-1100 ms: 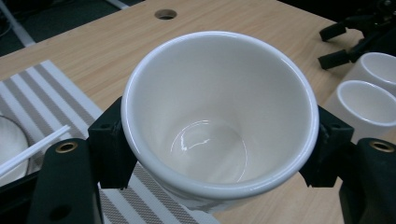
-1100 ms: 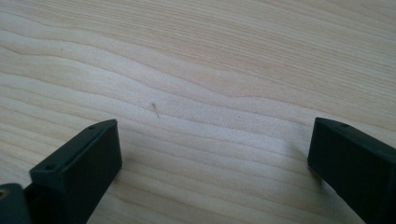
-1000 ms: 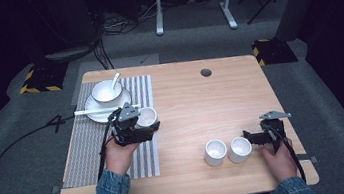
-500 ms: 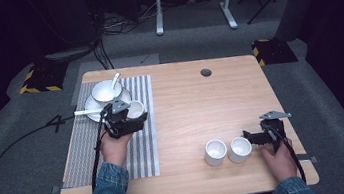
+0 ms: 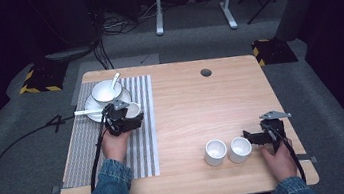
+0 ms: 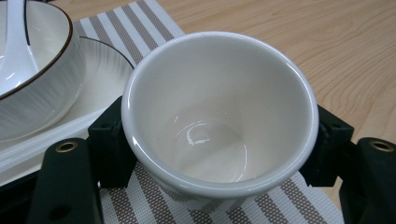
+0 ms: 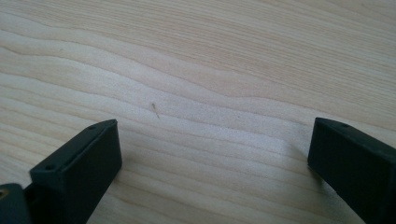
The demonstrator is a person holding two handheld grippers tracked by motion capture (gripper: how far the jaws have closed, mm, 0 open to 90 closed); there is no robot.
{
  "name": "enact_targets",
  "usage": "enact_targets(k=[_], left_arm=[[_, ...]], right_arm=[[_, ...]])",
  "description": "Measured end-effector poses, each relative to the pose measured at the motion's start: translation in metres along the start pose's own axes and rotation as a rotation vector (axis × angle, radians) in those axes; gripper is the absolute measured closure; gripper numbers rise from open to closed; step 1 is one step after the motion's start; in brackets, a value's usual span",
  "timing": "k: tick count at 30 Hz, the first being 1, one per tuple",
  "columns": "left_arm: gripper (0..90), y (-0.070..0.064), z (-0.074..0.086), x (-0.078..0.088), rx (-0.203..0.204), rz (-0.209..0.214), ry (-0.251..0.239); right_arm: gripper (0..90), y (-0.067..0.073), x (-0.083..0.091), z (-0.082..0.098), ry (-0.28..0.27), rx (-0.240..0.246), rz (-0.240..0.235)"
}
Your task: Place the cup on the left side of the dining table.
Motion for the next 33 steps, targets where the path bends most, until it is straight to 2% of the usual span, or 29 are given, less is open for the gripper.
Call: enact_targets(k=[7, 15, 19, 23, 28, 33], left_arm=[[27.4, 0.005, 0.009, -0.014, 0.007, -0.012, 0.057], [27.4, 0.012, 0.016, -0.018, 0.024, -0.018, 0.072], [27.4, 0.013, 0.018, -0.018, 0.030, -0.012, 0.062], [27.3, 0.013, 0.020, -0.018, 0.007, -0.014, 0.060], [27.2, 0.014, 0.023, -0.017, 0.020, -0.005, 0.046], [26.8, 0.012, 0.021, -0.015, 0.034, -0.023, 0.040]], right_arm=[[2.8, 0.000, 0.000, 0.000, 0.000, 0.000, 0.001], [2.8, 0.000, 0.000, 0.000, 0.000, 0.000, 0.001], [2.8, 0.000, 0.000, 0.000, 0.000, 0.000, 0.001], [2.8, 0.000, 0.000, 0.000, 0.000, 0.000, 0.001], [2.8, 0.000, 0.000, 0.000, 0.000, 0.000, 0.000], [2.8, 0.000, 0.000, 0.000, 0.000, 0.000, 0.001]])
Point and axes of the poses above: each handheld gripper's, and its own axes: x roughly backward along the jaws, z roughly out of its underside, y roughly to its left, the point moved 3 cm from there along -x, roughly forward along the jaws, and after that the axes turned 9 degrees about z, right-handed, at the moved point
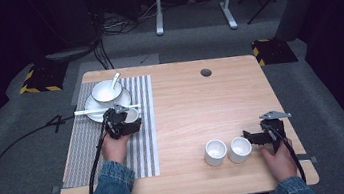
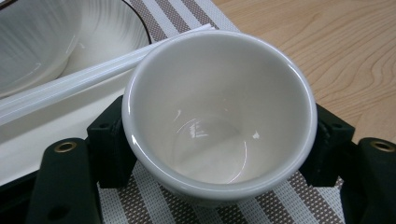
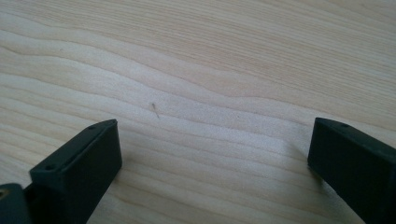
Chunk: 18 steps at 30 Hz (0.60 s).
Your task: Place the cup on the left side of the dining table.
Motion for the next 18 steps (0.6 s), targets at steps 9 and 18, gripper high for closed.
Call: enact_targets(k=[9, 18], left_arm=[[22.8, -0.005, -0.006, 0.014, 0.001, 0.005, -0.052], [23.2, -0.012, -0.001, 0.046, -0.006, 0.001, -0.094]], right_arm=[[2.8, 0.000, 0.000, 0.000, 0.000, 0.001, 0.000], [2.8, 0.000, 0.000, 0.000, 0.000, 0.000, 0.000]])
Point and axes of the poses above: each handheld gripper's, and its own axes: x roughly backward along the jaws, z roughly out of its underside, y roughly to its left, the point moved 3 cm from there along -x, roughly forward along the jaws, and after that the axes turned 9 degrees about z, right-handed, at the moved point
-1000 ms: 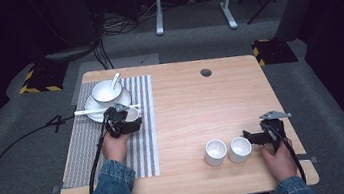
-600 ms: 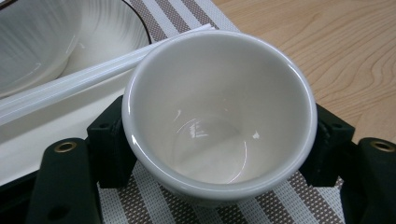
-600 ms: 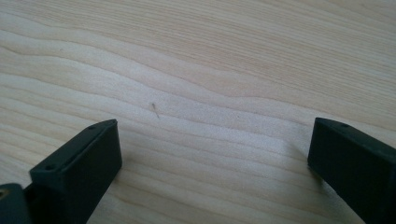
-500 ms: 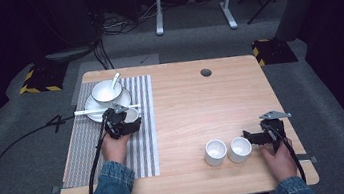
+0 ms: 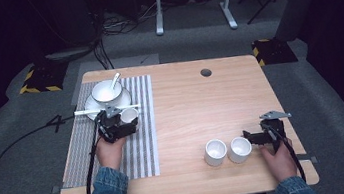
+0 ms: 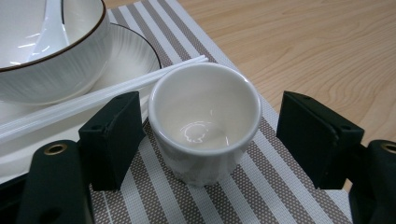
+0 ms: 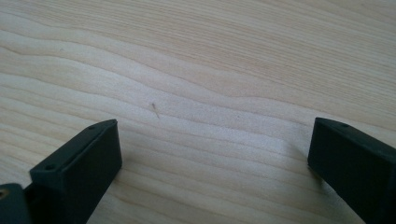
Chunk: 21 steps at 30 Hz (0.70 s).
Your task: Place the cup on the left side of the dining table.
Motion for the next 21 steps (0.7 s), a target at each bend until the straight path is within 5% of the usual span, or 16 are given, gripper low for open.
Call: enact_targets(k=[21], left_arm=[[23.0, -0.029, 0.015, 0.056, -0.050, 0.017, 0.013]], right_arm=[[2.8, 0.000, 0.000, 0.000, -0.001, 0.001, -0.001]])
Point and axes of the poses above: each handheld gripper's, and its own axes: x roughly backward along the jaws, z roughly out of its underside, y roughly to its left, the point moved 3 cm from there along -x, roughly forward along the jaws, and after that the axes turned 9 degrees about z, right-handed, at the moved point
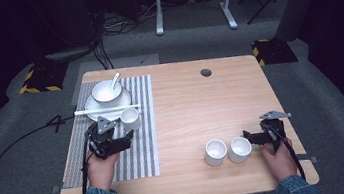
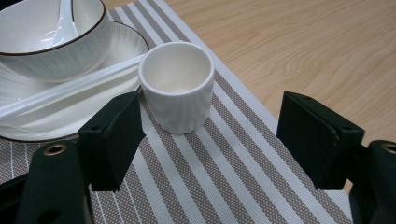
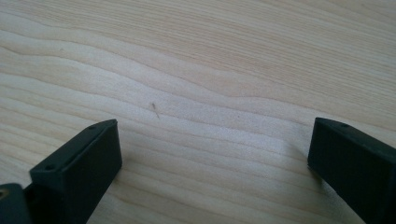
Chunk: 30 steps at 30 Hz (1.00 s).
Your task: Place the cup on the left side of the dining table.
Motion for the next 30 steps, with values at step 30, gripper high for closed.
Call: enact_targets(k=[30], left_arm=[[22.9, -0.019, 0.037, 0.045, -0.026, 0.032, 0.044]], right_arm=[[2.8, 0.000, 0.000, 0.000, 0.000, 0.000, 0.000]])
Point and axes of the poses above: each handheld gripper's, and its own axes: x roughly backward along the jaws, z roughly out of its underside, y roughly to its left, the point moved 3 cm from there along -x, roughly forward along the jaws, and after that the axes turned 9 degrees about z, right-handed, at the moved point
